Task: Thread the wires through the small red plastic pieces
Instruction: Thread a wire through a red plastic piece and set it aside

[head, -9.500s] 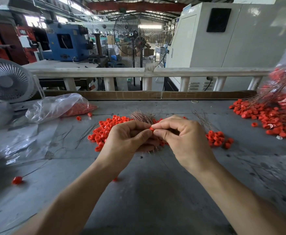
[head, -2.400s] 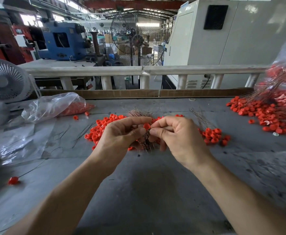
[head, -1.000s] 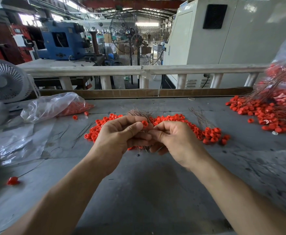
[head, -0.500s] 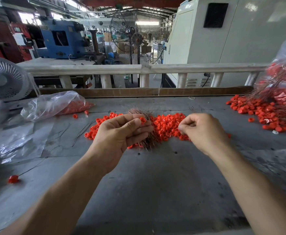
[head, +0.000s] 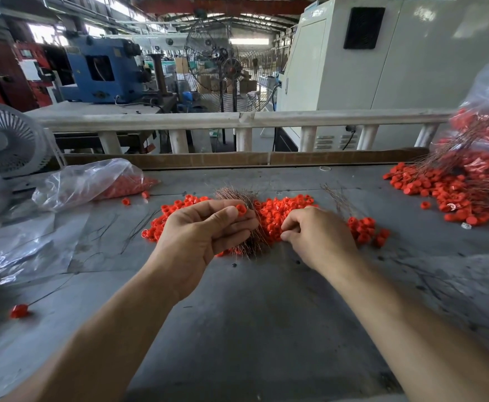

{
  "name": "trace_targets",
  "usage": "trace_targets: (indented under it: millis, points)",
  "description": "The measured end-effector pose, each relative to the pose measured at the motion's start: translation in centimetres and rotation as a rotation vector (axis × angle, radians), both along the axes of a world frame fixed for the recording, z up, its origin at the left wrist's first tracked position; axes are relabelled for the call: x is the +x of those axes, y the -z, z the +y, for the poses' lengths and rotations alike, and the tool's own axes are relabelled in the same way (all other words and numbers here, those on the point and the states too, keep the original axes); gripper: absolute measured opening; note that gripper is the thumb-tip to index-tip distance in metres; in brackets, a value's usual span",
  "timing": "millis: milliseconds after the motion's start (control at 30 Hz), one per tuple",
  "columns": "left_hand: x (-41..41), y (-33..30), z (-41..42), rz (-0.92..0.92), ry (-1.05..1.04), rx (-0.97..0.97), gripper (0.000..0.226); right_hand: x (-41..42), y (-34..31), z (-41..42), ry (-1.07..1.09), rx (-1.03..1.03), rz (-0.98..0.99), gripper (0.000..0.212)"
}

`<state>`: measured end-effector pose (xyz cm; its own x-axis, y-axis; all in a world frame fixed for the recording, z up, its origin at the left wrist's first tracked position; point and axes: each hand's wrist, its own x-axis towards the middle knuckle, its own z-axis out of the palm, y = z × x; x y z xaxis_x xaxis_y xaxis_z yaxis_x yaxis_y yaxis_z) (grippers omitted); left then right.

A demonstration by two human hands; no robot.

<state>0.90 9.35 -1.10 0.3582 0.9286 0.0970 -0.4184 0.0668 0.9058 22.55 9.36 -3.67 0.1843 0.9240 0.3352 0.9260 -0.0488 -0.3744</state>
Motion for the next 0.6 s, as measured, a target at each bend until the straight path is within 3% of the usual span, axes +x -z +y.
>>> trace_targets:
  millis: [133, 200, 267, 433, 500, 600]
  points:
    - [0.1, -0.1, -0.1, 0.002, -0.010, -0.001, 0.026, 0.1, 0.2, 0.1, 0.000, 0.019, -0.017, 0.007]
    - [0.1, -0.1, -0.1, 0.002, -0.014, -0.007, 0.025, 0.3, 0.1, 0.2, -0.003, 0.029, 0.087, 0.008]
    - [0.1, -0.1, 0.0, 0.003, -0.012, -0.009, 0.025, 0.4, -0.2, 0.1, -0.025, 0.042, 0.343, 0.009]
    - [0.1, -0.1, -0.1, 0.012, -0.007, -0.013, 0.030, -0.3, -2.2, -1.3, -0.202, -0.005, 1.196, 0.007]
    - [0.2, -0.1, -0.2, 0.014, -0.010, -0.014, 0.030, -0.7, -2.8, -1.8, -0.271, -0.040, 1.367, 0.003]
    - [0.3, -0.1, -0.2, 0.018, -0.018, -0.017, 0.029, -1.2, -3.3, -2.4, -0.355, -0.074, 1.460, 0.007]
